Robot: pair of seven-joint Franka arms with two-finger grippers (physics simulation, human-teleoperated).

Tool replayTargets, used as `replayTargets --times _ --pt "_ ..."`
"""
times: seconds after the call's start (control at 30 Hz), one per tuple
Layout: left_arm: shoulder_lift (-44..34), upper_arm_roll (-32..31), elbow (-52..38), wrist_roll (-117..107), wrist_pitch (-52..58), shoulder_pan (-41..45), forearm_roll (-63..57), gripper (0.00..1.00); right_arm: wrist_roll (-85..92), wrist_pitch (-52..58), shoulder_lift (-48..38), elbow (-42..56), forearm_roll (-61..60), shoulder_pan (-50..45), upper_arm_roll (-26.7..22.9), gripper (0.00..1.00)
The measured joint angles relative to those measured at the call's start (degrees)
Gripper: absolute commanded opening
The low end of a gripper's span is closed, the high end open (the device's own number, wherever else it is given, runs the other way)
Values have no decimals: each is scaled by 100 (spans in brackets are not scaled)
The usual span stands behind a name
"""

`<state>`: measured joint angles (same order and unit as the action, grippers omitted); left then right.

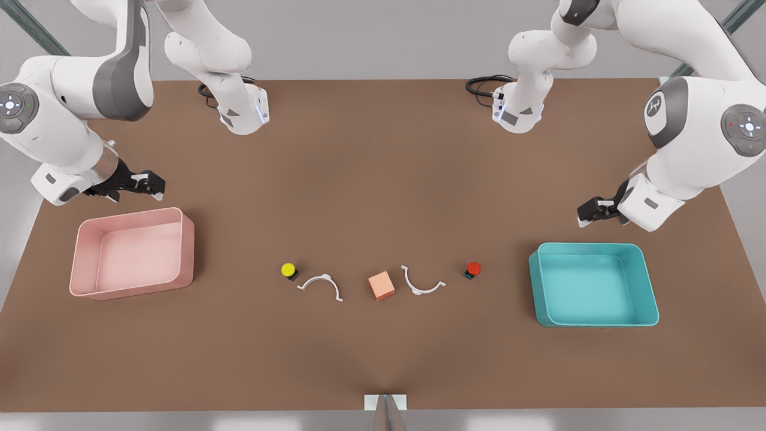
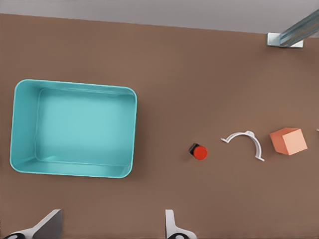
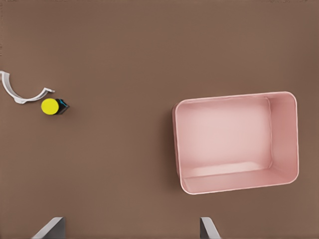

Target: Place the red button in the blue storage box with the left arm, and place the yellow button in the pink storage box with the right arm

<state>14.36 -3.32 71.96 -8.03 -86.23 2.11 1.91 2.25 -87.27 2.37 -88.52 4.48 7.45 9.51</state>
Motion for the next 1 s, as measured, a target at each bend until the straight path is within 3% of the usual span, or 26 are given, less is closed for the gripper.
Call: replayTargets --times 0.17,0.3,0.4,0.63,0.97,1.0 --pt "369 2 69 199 5 458 -11 100 -4 -9 67 44 -4 -56 33 100" --pt "596 -18 2016 260 -1179 1174 14 100 -10 -274 566 93 13 -56 215 100" --pt "787 -27 2679 420 -2136 1275 55 100 -24 -763 1342 96 37 -327 409 100" --pt "1529 -42 2841 944 -3487 1512 66 100 -319 -2408 3096 -250 282 -1283 454 100" --pt "2466 -36 2729 1514 -4713 1528 50 99 -1145 -4357 3786 -758 974 -1649 415 100" --pt "2491 -36 2712 1556 -4793 1528 49 92 -1209 -4498 3860 -761 1011 -1650 413 98"
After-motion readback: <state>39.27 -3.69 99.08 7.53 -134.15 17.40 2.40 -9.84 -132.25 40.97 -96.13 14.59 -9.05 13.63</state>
